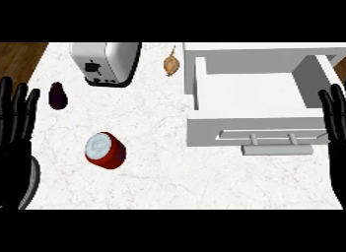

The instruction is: Pick up the can, place it into the drawer and close the drawer

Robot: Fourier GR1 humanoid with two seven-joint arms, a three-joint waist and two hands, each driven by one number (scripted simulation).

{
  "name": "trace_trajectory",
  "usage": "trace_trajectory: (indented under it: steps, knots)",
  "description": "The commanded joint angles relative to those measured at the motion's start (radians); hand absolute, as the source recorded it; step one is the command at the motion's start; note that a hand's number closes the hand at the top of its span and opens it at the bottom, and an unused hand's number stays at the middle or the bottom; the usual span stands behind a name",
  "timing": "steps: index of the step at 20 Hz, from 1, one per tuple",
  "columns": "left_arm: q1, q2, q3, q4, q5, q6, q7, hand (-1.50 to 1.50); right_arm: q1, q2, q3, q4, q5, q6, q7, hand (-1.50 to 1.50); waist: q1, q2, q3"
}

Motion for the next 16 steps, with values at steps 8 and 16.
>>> trace_trajectory:
  steps: [8, 16]
  knots:
    - [0.095, 0.155, -0.153, 0.061, 0.172, -0.303, 0.155, -1.50, 0.056, 0.002, -0.008, 0.083, 0.024, -0.027, 0.153, -1.50, 0.003, 0.007, -0.021]
    - [0.104, 0.209, -0.058, -0.001, 0.296, -0.384, 0.257, -1.50, 0.173, -0.003, 0.000, -0.029, 0.009, 0.011, 0.190, -1.50, 0.005, 0.002, -0.020]
